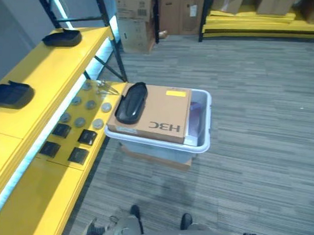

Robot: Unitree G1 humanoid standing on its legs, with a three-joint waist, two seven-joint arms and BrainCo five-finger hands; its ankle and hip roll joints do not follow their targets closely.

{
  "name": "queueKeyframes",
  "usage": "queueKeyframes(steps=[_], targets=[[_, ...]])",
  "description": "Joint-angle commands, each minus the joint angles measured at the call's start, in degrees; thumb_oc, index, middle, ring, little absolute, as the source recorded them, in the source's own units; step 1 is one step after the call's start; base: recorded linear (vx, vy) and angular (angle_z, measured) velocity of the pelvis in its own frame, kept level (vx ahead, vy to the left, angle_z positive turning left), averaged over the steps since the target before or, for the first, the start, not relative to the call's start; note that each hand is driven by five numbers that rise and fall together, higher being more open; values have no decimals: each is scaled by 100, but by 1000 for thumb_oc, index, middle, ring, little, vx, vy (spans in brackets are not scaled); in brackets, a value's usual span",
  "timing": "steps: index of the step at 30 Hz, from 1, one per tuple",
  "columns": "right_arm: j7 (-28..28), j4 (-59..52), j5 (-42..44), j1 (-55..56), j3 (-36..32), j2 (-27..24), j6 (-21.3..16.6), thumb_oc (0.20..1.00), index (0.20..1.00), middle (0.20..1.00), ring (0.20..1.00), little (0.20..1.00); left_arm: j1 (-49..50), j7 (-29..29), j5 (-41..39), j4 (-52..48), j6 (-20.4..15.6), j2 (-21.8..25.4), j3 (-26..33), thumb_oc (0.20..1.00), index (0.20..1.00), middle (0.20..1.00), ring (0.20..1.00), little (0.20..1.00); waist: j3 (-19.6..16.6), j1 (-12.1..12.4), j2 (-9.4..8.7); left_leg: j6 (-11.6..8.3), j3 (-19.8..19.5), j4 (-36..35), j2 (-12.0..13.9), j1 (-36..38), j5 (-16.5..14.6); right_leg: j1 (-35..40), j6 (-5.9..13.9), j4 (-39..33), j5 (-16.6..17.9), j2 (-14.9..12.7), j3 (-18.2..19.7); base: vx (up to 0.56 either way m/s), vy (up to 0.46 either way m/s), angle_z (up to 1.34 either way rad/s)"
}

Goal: Move parts from the plastic box to the shelf.

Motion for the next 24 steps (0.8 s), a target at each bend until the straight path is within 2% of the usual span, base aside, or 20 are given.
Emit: queueKeyframes(steps=[1,7,11,13,14,15,16,19,20,22,24], targets=[[85,57,237,-31,-35,117,47,1000,1000,1000,1000,1000,-374,93,183,-206,-423,61,143,1000,1000,1000,1000,1000,114,8,-139,280,-137,236,-195,78,-1055,-210,714,183,144,-328,338,58,87,2],[118,26,133,143,-32,202,-116,1000,1000,1000,1000,1000,-289,68,51,-478,-450,130,225,1000,1000,1000,1000,1000,48,41,-92,282,-153,-127,-268,235,-1010,-185,757,100,118,-318,267,17,-13,4],[183,-2,139,136,-11,197,-133,1000,1000,1000,1000,1000,-277,169,53,-597,-445,156,259,1000,1000,1000,1000,1000,68,81,-128,265,-182,34,-224,177,-1054,-181,718,117,80,-282,259,0,-97,2],[227,-64,167,105,-8,153,-90,1000,1000,1000,1000,1000,-293,201,40,-668,-373,186,303,1000,1000,1000,1000,1000,128,86,-185,282,-122,483,-218,3,-1189,-218,664,191,55,-299,240,-24,-91,3],[220,-89,212,79,2,129,-61,1000,1000,1000,1000,1000,-323,210,53,-661,-365,182,330,1000,1000,1000,1000,1000,180,97,-204,262,-146,846,-211,-211,-1129,-228,628,225,55,-301,242,-53,-79,15],[192,-118,427,-26,73,45,32,1000,1000,1000,1000,1000,-388,183,83,-641,-336,201,371,1000,1000,1000,1000,1000,362,140,-195,193,-399,1596,-167,-622,-847,-226,520,349,24,-230,336,-36,-52,26],[176,-113,512,-66,87,25,74,1000,1000,1000,1000,1000,-400,152,94,-632,-325,209,388,1000,1000,1000,1000,1000,404,156,-176,183,-496,1655,-160,-685,-788,-236,499,402,5,-204,377,26,15,32],[256,-22,372,-122,43,-51,131,1000,1000,1000,1000,1000,-387,73,63,-559,-312,218,401,1000,1000,1000,1000,1000,434,163,-65,102,-539,766,122,-452,-515,-162,544,416,-49,-150,440,185,208,-17],[261,-1,348,-98,29,-77,132,1000,1000,1000,1000,1000,-390,49,88,-543,-317,226,382,1000,1000,1000,1000,1000,422,153,17,-14,-511,317,321,-452,-122,-83,568,362,-65,-126,437,238,300,-16],[234,4,386,-64,7,-129,140,1000,1000,1000,1000,1000,-425,-17,123,-530,-307,226,327,1000,1000,1000,1000,1000,442,147,117,-133,-545,-123,528,-554,337,33,596,350,-112,-169,442,229,348,12],[177,35,433,-80,-21,-117,149,1000,1000,1000,1000,1000,-478,-69,186,-475,-353,223,288,1000,1000,1000,1000,1000,409,152,117,-95,-458,-283,533,-494,86,44,675,416,-153,-378,368,212,386,10]])
